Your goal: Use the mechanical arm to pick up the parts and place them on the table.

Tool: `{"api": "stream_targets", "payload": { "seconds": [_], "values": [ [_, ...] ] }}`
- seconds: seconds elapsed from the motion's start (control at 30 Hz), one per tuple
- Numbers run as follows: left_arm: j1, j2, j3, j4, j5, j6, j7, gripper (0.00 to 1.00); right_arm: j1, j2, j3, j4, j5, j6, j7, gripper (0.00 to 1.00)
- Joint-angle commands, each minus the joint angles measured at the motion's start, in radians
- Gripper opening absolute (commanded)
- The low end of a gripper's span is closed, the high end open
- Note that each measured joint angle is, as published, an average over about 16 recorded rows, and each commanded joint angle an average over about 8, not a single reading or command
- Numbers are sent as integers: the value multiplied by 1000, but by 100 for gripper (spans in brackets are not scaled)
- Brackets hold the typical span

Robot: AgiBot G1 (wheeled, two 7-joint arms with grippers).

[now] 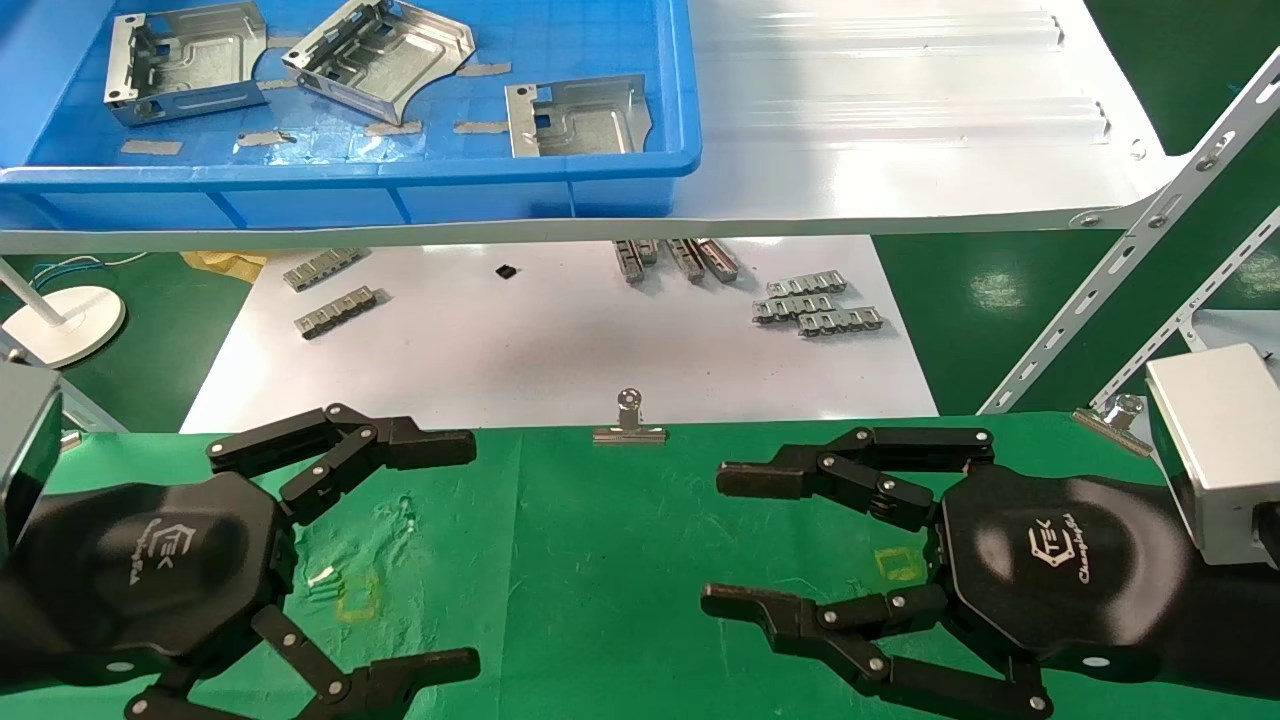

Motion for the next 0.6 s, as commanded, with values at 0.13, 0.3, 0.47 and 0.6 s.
{"api": "stream_targets", "payload": {
  "seconds": [0.13,0.3,0.47,0.6],
  "values": [
    [0,0,0,0,0,0,0,100,0,0,0,0,0,0,0,0],
    [-25,-2,4,-4,19,-4,-7,100,0,0,0,0,0,0,0,0],
    [-135,8,21,10,80,-9,-31,100,0,0,0,0,0,0,0,0],
    [-297,52,52,91,174,-13,-48,100,0,0,0,0,0,0,0,0]
  ]
}}
